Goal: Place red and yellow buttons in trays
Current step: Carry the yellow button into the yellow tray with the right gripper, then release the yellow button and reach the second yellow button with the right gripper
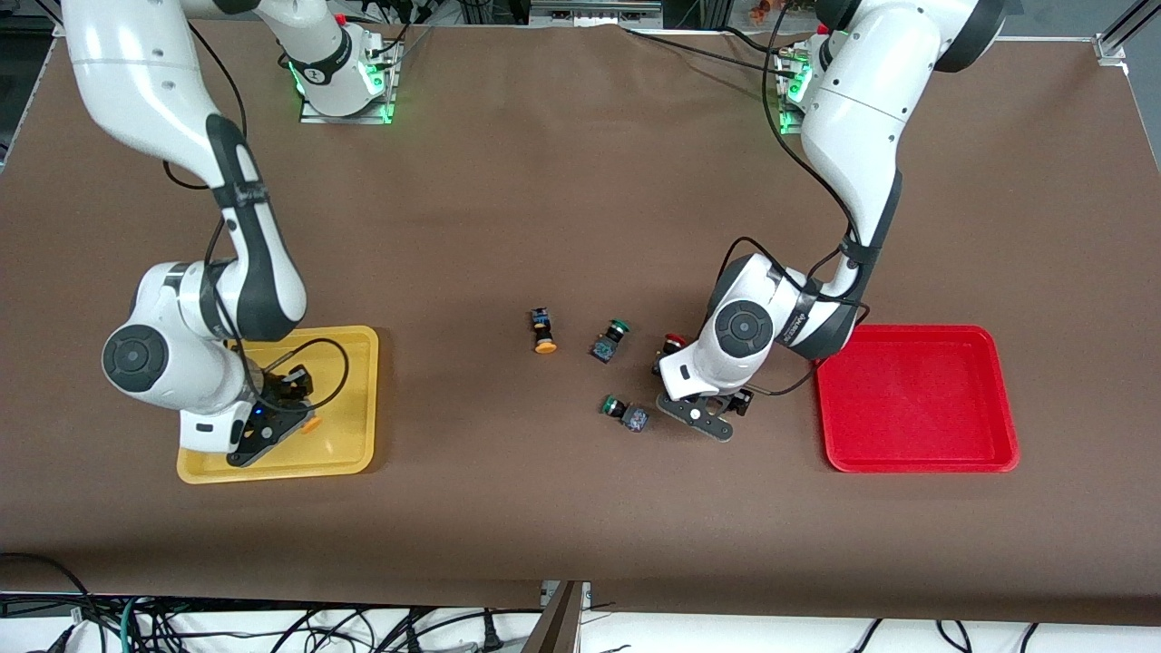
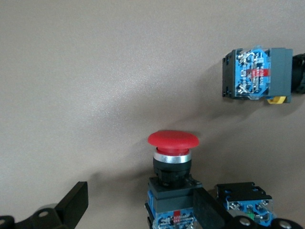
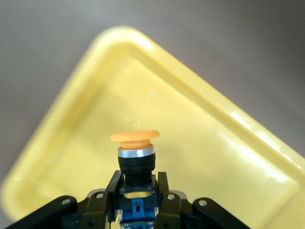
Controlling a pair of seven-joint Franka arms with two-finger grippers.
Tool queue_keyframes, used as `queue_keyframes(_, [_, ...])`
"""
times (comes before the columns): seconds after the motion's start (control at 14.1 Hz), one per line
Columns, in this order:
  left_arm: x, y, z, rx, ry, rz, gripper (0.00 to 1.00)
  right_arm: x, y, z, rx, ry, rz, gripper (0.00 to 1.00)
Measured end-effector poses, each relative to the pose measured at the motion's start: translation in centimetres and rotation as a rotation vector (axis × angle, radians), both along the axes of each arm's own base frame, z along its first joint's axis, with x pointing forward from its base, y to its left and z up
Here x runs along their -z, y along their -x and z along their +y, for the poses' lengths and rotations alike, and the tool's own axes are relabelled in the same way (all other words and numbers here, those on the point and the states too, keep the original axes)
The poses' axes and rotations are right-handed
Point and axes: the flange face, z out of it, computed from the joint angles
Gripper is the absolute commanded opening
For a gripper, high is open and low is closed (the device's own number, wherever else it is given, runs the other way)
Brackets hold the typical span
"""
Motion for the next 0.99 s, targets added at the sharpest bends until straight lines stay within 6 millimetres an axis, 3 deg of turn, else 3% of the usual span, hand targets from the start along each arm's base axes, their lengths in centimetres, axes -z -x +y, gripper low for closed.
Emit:
queue_keyframes(0.07, [-0.2,-0.1,0.1,-0.002,0.001,-0.004,1.00,1.7,0.2,-0.6,0.004,0.003,0.005,0.69])
queue_keyframes(0.14, [-0.5,-0.3,0.1,-0.003,0.002,-0.009,1.00,3.0,0.3,-0.8,0.006,0.006,0.011,1.00])
queue_keyframes(0.35, [-1.0,-0.5,0.2,-0.005,0.004,-0.017,1.00,3.6,0.3,-1.0,0.037,-0.025,0.011,1.00])
queue_keyframes(0.57, [-1.0,-0.6,0.4,-0.008,0.003,-0.018,1.00,1.3,-0.2,1.0,0.084,-0.063,-0.013,1.00])
queue_keyframes(0.71, [-1.2,-0.7,0.3,-0.007,0.005,-0.021,1.00,-1.2,0.0,4.8,0.165,-0.079,0.004,1.00])
queue_keyframes(0.99, [-1.2,-0.3,-0.2,0.000,0.008,-0.015,1.00,-4.8,2.5,15.4,0.347,-0.074,0.050,1.00])
